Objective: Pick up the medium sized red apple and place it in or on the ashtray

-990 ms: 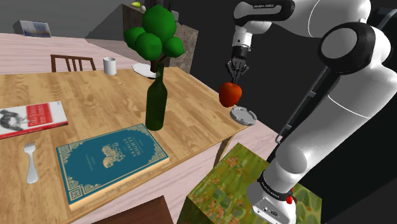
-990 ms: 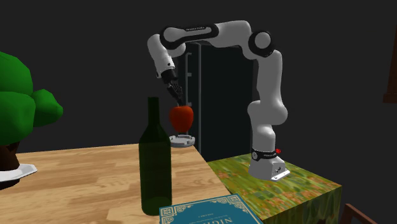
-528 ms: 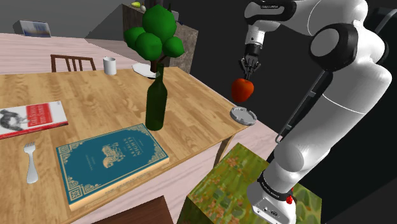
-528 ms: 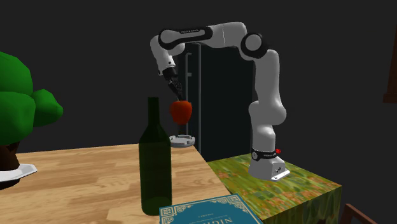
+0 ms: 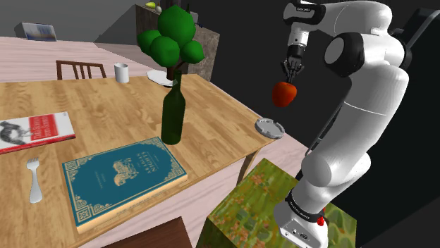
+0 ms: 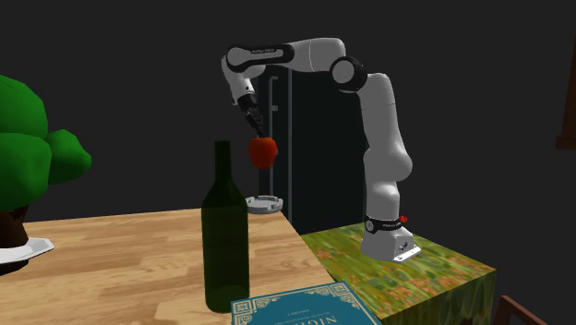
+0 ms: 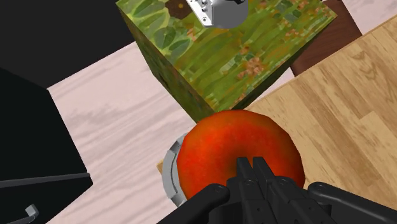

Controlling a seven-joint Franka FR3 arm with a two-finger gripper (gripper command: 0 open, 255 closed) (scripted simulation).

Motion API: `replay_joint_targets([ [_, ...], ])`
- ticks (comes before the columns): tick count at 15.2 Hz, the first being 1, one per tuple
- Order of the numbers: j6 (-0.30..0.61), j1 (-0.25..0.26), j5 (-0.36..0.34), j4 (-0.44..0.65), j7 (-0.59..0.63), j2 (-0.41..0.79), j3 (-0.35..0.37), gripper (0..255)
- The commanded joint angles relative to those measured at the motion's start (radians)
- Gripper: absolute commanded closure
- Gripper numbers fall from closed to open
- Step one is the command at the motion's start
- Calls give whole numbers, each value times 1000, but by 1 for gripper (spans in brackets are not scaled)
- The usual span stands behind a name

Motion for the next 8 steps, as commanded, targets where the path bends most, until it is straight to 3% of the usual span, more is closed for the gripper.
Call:
replay_joint_targets([
  [1,-44,-44,4,112,-68,72,-24,255],
  [8,63,-33,-4,-22,-57,43,-19,255],
])
